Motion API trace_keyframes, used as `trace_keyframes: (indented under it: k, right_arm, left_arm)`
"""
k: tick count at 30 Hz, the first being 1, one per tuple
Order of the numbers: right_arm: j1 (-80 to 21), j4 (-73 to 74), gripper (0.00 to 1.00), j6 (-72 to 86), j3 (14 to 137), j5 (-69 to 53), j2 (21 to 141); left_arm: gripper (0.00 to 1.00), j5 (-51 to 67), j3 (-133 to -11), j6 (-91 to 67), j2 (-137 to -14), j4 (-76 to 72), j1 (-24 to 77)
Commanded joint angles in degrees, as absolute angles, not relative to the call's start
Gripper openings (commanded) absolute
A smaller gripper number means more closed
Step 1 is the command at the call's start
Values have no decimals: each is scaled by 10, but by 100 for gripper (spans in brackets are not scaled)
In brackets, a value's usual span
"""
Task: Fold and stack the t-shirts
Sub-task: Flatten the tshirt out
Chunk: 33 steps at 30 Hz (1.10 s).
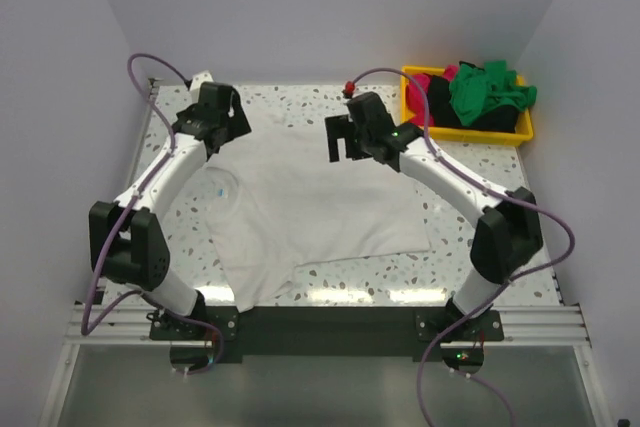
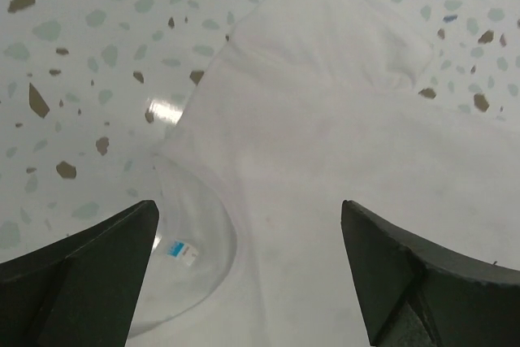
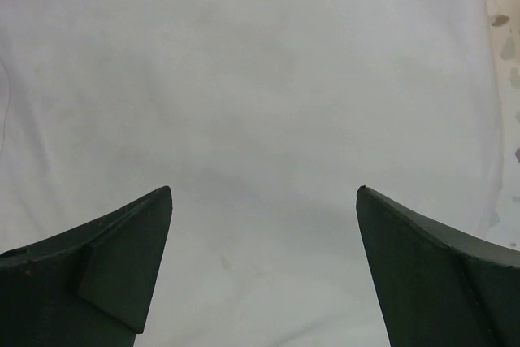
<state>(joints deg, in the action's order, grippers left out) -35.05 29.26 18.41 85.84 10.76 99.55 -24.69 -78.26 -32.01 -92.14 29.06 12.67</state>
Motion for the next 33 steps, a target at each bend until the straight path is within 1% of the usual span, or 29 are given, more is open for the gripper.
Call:
trace_keyframes:
  k: [1, 3, 4, 5, 7, 11, 17, 25, 28, 33]
  right_arm:
    - [-338, 268, 99, 225, 780, 113, 924]
    - [-334, 265, 99, 229, 720, 115, 898]
    - [-332, 264, 99, 233, 702, 117, 875]
    - [-330, 263, 99, 235, 667, 120, 865]
    - [-324, 255, 99, 241, 636, 124, 847]
    - [-306, 228, 99, 248, 572, 100, 831]
    - [-285, 200, 99, 259, 563, 92, 872]
    - [-284, 158, 99, 261, 591, 2, 975]
    - [-301, 168, 99, 268, 605, 1, 1002]
    - [-370, 183, 99, 295, 617, 5, 1019]
  left_arm:
    - [100, -182, -675, -345, -880, 264, 128]
    - [100, -143, -626, -351, -846, 237, 138]
    - [100, -138, -584, -354, -835, 229, 143]
    - [100, -135, -566, -356, -818, 214, 148]
    - [100, -128, -526, -359, -806, 203, 158]
    - [100, -127, -490, -367, -813, 173, 159]
    - [100, -147, -512, -375, -896, 167, 152]
    - [100, -203, -582, -388, -986, 227, 105]
    - [100, -211, -584, -391, -1001, 234, 76]
    - [100, -220, -594, -380, -1007, 236, 34]
